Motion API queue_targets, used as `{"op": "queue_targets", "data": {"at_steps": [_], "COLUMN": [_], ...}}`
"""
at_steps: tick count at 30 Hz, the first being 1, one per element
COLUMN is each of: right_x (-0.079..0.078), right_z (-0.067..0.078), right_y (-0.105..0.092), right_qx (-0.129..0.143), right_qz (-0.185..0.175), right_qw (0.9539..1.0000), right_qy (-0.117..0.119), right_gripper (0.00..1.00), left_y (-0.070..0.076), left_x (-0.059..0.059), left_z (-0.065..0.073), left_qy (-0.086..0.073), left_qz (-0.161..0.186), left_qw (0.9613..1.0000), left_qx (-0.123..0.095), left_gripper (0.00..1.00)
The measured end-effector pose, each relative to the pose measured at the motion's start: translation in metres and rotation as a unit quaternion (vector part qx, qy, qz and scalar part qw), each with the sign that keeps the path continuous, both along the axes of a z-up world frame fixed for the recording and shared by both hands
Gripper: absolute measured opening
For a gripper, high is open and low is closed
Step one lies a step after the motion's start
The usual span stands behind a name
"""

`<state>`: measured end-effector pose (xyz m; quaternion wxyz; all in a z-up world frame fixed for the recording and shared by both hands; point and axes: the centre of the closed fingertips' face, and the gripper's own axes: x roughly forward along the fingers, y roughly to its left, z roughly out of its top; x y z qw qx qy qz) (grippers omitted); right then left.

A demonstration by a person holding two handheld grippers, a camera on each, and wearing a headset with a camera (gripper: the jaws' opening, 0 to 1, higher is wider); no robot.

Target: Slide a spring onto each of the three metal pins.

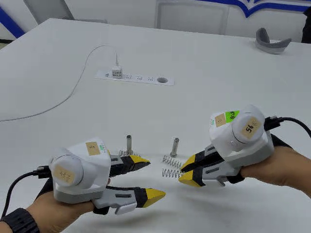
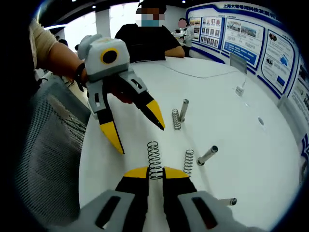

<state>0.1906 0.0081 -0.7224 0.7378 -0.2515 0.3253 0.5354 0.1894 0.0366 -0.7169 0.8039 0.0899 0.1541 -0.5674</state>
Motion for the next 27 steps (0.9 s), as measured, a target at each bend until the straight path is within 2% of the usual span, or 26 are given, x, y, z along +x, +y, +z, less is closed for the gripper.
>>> {"op": "queue_targets", "data": {"at_steps": [9, 27], "right_x": [-0.008, -0.018], "right_z": [0.001, 0.001], "right_y": [0.012, 0.017], "right_qx": [-0.004, -0.021], "right_qz": [0.033, 0.062], "right_qw": [0.9995, 0.9978], "right_qy": [-0.002, -0.001], "right_gripper": [0.12, 0.12], "left_y": [-0.006, -0.009], "left_x": [-0.004, -0.011], "left_z": [0.002, -0.004], "left_qy": [-0.016, -0.047], "left_qz": [-0.019, -0.049], "left_qw": [0.9997, 0.9975], "left_qx": [-0.001, 0.02], "left_gripper": [0.35, 0.14]}}
